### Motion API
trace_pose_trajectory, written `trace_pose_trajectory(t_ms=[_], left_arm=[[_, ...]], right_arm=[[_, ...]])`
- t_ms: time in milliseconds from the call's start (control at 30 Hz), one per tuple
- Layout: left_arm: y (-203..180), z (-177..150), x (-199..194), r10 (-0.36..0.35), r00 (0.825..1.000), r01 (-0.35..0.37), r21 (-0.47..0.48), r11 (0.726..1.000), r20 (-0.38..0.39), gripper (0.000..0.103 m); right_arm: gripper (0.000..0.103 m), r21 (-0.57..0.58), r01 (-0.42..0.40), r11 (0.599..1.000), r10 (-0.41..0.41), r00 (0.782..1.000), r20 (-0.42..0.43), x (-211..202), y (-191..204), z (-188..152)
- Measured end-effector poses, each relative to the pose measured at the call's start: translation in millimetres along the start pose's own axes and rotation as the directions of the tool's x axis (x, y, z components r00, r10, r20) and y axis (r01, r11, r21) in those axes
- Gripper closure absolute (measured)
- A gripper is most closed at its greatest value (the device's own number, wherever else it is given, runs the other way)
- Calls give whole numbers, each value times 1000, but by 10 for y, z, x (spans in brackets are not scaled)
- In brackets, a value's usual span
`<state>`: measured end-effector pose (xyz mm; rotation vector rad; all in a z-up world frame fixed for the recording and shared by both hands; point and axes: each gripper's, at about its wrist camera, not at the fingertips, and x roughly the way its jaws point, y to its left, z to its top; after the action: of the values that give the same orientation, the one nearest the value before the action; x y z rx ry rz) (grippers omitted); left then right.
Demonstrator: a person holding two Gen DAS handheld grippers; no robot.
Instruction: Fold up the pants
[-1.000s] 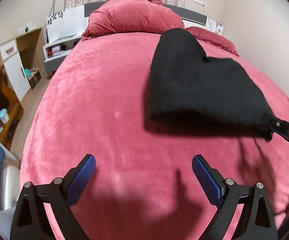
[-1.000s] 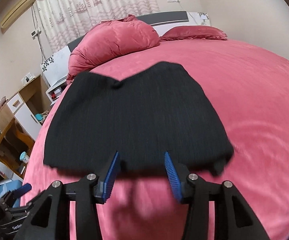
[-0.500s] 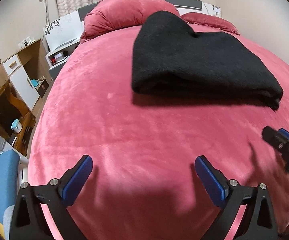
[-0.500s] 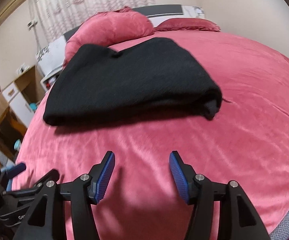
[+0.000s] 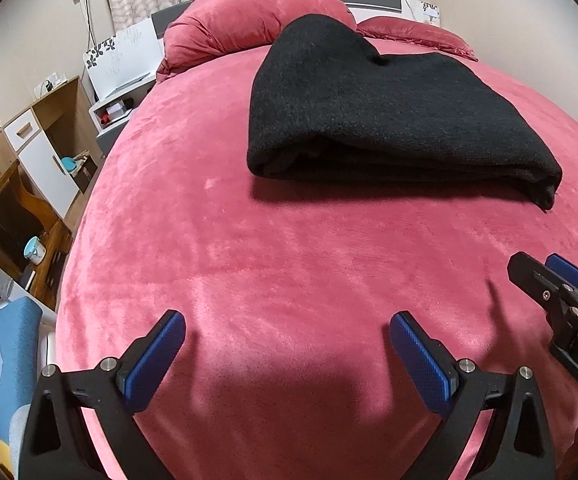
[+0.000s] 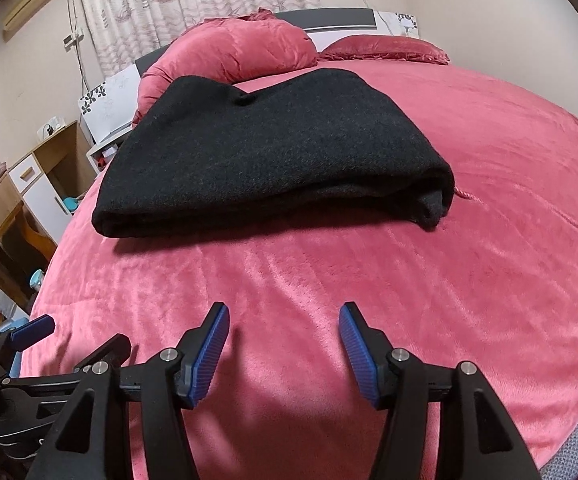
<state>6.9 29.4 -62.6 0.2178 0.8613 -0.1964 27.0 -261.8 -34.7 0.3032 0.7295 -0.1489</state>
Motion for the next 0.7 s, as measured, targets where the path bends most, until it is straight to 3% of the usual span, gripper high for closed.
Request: trace_pose_trajectory(t_ms=[700], left_arm=[[-36, 24, -55, -1, 1000, 1, 0, 1000, 10, 0]], right_arm=[[44, -15, -14, 1000, 14, 1000, -2, -3, -13, 2]])
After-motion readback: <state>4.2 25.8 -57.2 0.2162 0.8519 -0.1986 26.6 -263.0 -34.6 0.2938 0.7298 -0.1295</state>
